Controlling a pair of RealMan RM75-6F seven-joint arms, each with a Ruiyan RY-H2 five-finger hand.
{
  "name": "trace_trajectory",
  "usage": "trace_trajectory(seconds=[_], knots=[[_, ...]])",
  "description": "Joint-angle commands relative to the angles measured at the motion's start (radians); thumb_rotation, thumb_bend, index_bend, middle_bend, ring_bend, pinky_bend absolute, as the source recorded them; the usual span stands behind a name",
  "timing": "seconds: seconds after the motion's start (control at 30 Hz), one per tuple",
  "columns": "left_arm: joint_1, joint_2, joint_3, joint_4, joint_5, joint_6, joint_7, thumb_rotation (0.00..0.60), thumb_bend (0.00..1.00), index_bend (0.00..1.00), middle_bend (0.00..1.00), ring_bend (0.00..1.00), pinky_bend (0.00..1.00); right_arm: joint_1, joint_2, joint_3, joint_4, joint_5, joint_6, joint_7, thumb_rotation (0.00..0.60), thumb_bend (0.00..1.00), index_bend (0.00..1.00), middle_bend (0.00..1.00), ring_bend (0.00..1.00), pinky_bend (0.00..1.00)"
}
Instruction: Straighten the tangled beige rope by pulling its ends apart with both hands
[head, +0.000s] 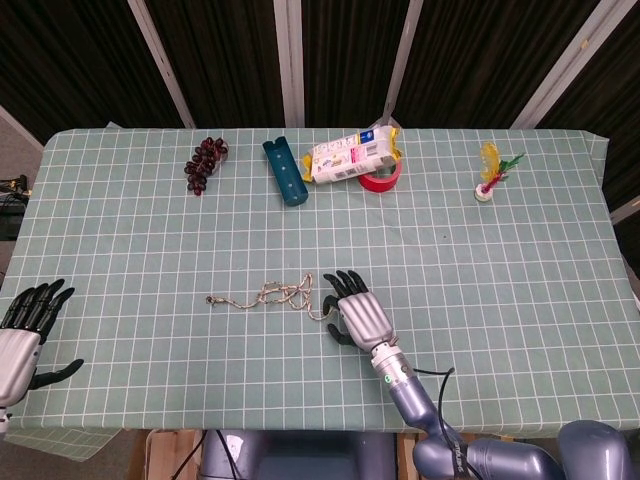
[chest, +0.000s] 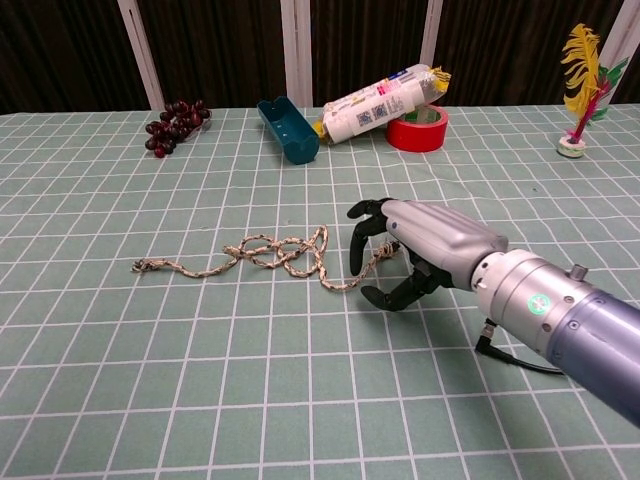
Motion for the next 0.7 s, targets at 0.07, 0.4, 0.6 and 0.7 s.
trace_trajectory(seconds=[0.07, 0.4, 0.6, 0.7], knots=[[-0.003, 0.0, 0.0, 0.0, -0.004, -0.005, -0.004, 0.6, 0.05, 0.07, 0.0, 0.0, 0.0, 0.015, -0.028, 0.008, 0.033, 0.013, -0.003, -0.005, 0.6, 0.4, 0.52, 0.14, 0.0, 0.0], [-0.002, 0.006, 0.003, -0.003, -0.011, -0.008, -0.011, 0.6, 0.05, 0.07, 0.0, 0.0, 0.0, 0.018, -0.045, 0.005, 0.06, 0.028, 0.006, -0.004, 0.6, 0.41, 0.53, 0.15, 0.0, 0.0], [0.0, 0.009, 0.004, -0.005, -0.009, -0.002, -0.009, 0.6, 0.05, 0.07, 0.0, 0.0, 0.0, 0.02, -0.049, 0.005, 0.06, 0.034, 0.01, -0.002, 0.6, 0.41, 0.55, 0.15, 0.0, 0.0], [0.001, 0.01, 0.004, -0.005, -0.009, 0.0, -0.01, 0.6, 0.05, 0.07, 0.0, 0.0, 0.0, 0.021, -0.052, 0.003, 0.061, 0.037, 0.011, -0.004, 0.6, 0.4, 0.55, 0.16, 0.0, 0.0]])
